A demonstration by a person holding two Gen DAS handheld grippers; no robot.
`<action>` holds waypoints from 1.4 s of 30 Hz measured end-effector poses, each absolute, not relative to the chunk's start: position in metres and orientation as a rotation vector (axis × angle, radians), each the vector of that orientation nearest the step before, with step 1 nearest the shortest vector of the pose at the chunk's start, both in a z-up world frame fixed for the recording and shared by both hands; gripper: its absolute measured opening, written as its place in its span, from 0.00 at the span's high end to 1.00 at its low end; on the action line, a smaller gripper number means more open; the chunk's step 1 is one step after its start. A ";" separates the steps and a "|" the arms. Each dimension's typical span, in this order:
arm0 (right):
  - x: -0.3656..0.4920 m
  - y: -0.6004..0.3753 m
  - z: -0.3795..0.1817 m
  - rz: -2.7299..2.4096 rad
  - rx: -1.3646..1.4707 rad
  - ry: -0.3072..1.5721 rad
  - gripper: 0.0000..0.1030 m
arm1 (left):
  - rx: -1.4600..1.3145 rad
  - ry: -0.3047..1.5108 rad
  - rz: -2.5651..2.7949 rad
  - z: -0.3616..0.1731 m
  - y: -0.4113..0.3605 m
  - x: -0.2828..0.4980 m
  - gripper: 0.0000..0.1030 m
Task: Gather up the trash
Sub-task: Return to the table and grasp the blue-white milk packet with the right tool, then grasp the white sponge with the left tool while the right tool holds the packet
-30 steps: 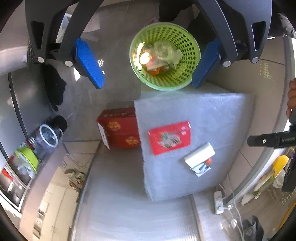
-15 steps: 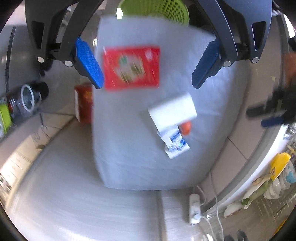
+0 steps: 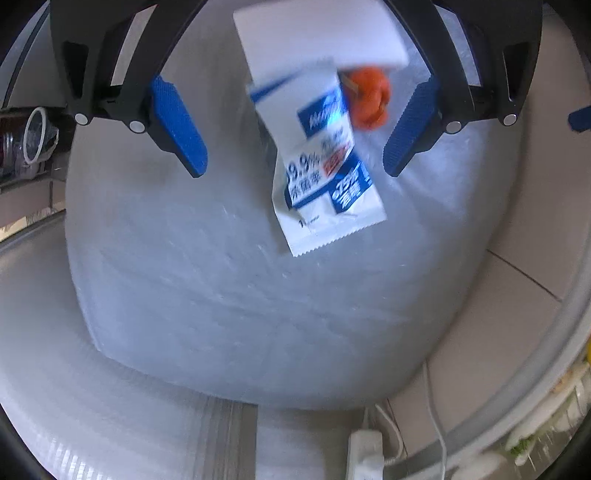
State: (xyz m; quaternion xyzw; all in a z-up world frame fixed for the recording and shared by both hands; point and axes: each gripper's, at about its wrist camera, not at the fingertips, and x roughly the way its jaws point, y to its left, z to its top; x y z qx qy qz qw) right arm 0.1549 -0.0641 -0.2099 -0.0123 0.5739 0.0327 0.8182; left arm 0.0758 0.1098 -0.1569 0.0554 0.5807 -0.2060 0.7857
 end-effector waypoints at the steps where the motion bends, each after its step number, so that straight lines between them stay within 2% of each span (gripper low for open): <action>1: 0.157 -0.064 -0.213 0.068 -0.033 1.228 0.08 | 0.110 1.257 -0.450 -0.157 0.109 0.076 0.12; 2: 0.160 -0.064 -0.217 0.072 -0.037 1.239 0.09 | 0.101 1.262 -0.456 -0.158 0.108 0.077 0.12; 4: 0.162 -0.066 -0.220 0.076 -0.037 1.244 0.30 | 0.105 1.262 -0.467 -0.158 0.104 0.077 0.12; 5: 0.163 -0.068 -0.221 0.082 -0.026 1.250 0.35 | 0.110 1.260 -0.470 -0.158 0.102 0.077 0.12; 8: 0.164 -0.073 -0.221 0.109 0.013 1.260 0.60 | 0.130 1.257 -0.485 -0.158 0.095 0.078 0.12; 10: 0.163 -0.076 -0.217 0.118 0.028 1.248 0.73 | 0.143 1.255 -0.504 -0.159 0.090 0.078 0.12; 12: 0.163 -0.083 -0.211 0.125 0.052 1.232 0.80 | 0.160 1.244 -0.535 -0.158 0.084 0.077 0.12; 23: 0.120 -0.152 -0.162 0.048 0.210 1.143 0.83 | 0.440 1.090 -0.826 -0.152 0.037 0.077 0.12; 31: 0.022 -0.195 -0.136 -0.078 0.287 1.138 0.83 | 0.649 1.138 -1.131 -0.163 -0.026 0.098 0.12; 37: -0.043 -0.213 -0.141 -0.175 0.373 1.137 0.83 | 0.759 1.254 -1.208 -0.190 -0.065 0.106 0.12; 42: -0.076 -0.219 -0.143 -0.222 0.429 1.122 0.83 | 0.846 1.275 -1.194 -0.206 -0.082 0.101 0.12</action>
